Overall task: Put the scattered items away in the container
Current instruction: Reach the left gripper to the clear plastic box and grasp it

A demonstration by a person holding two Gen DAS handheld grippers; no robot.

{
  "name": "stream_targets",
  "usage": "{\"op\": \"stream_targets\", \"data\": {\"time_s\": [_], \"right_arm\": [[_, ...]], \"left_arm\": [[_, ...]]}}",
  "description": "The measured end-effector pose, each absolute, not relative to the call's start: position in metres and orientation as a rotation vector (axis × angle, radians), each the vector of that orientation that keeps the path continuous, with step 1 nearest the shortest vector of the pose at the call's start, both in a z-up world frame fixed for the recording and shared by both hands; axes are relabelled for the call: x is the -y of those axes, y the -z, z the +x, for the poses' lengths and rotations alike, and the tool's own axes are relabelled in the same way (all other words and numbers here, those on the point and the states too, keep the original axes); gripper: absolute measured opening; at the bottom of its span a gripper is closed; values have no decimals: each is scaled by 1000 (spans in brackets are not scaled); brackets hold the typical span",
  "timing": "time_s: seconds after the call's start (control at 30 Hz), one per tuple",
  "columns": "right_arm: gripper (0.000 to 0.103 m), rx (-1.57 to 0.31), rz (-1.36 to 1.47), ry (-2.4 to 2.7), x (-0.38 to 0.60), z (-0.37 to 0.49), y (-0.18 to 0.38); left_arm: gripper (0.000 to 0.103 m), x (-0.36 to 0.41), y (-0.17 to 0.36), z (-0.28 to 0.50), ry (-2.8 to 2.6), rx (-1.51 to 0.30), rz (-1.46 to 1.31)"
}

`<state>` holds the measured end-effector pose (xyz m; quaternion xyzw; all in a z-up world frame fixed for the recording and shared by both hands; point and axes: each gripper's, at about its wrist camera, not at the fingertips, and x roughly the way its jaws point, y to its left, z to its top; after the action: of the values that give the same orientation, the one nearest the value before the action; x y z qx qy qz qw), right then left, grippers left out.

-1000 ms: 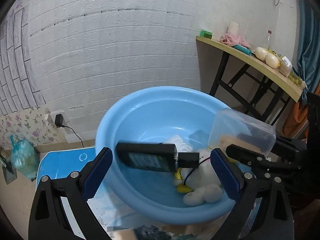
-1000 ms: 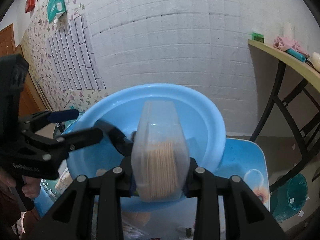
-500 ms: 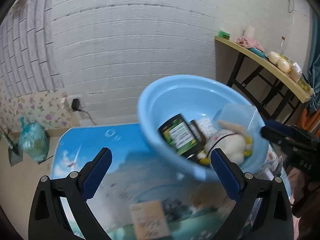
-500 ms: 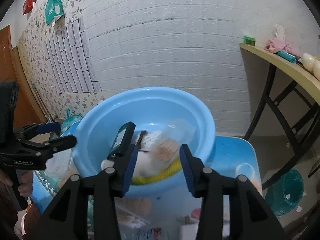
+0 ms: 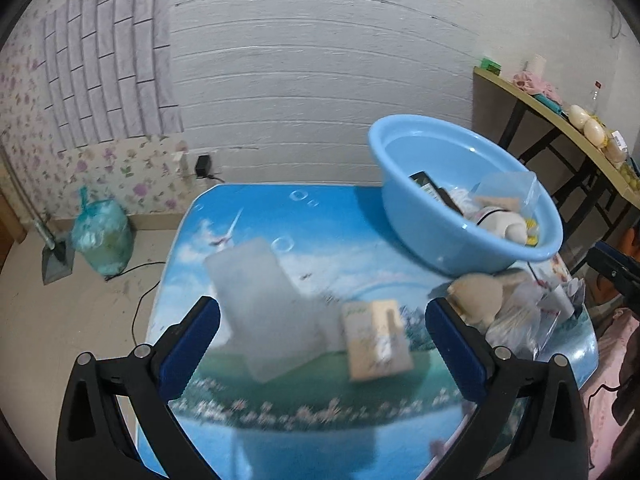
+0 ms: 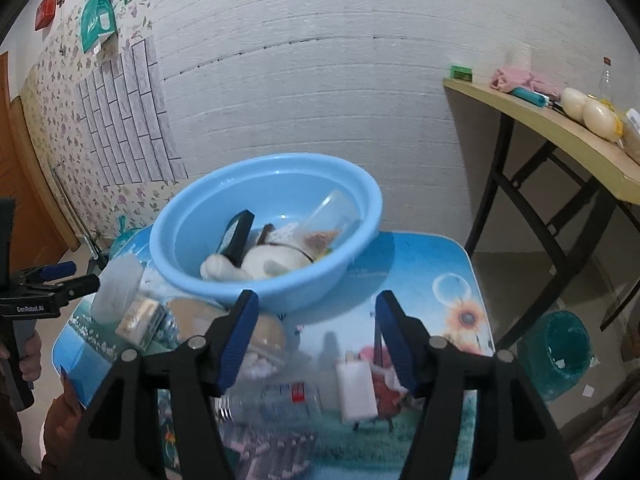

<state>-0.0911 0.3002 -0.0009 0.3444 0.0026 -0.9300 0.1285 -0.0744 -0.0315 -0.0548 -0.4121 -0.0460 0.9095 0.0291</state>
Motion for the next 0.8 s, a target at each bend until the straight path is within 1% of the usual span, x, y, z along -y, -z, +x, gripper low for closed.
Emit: {"op": "stream_targets", "data": {"time_s": [0.3, 0.67, 0.8], "right_arm": [[61, 124, 1101, 2737, -325, -67, 17], [61, 61, 1182, 2752, -332, -50, 35], [61, 72, 1205, 2753, -339, -49, 41]], "left_arm": [[103, 46, 68, -54, -2845, 180, -1303], [103, 51, 83, -53, -2825, 217, -1353], [103, 54, 90, -53, -2815, 233, -1384]]}}
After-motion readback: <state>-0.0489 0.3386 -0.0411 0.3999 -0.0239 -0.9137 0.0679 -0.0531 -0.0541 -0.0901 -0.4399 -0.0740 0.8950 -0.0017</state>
